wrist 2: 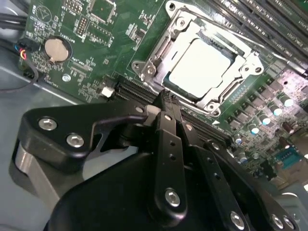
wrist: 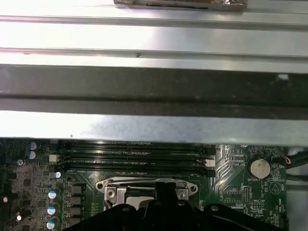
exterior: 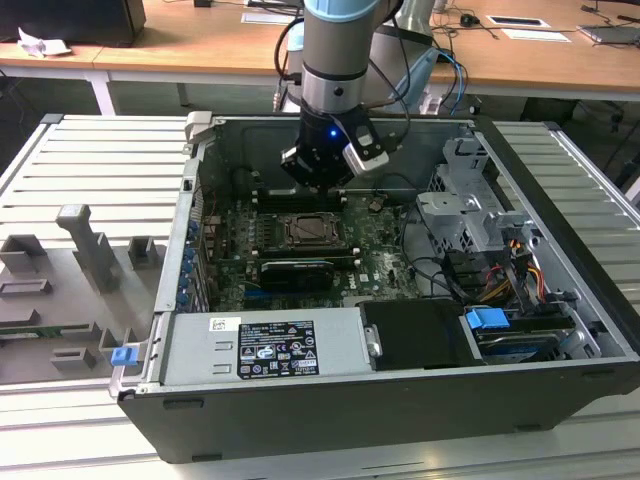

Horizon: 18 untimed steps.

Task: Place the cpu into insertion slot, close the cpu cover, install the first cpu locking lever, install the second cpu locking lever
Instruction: 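Install the second cpu locking lever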

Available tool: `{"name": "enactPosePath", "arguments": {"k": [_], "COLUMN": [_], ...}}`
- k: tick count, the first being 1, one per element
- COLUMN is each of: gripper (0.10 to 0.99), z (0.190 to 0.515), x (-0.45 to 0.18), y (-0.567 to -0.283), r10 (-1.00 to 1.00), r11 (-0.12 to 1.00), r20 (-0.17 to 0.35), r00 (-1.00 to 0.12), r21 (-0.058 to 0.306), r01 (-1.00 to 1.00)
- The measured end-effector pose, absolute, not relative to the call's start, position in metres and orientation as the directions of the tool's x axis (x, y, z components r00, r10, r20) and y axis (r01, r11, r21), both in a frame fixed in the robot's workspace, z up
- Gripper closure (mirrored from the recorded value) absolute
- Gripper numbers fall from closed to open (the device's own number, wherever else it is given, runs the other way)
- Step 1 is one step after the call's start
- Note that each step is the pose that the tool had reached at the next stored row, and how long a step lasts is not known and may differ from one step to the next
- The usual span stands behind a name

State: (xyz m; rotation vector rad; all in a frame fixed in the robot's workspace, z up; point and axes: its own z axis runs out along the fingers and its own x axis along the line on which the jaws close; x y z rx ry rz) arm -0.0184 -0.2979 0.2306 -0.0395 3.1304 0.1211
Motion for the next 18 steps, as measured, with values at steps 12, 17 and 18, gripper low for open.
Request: {"name": "enactPosePath", "arguments": {"k": [12,17,18], "gripper": [0.98,0.98,0.98], "z": [0.232,0.249,0.249], "x": [-0.019,-0.019,-0.019], "y": [-0.31,-0.318,-0.321], "r10": [-0.025,-0.025,-0.025], "r11": [0.997,0.997,0.997], "r20": [-0.009,-0.01,-0.01], "r00": [-1.0,-1.0,-1.0], "r21": [0.077,0.077,0.077], "r01": [-0.025,-0.026,-0.025]}}
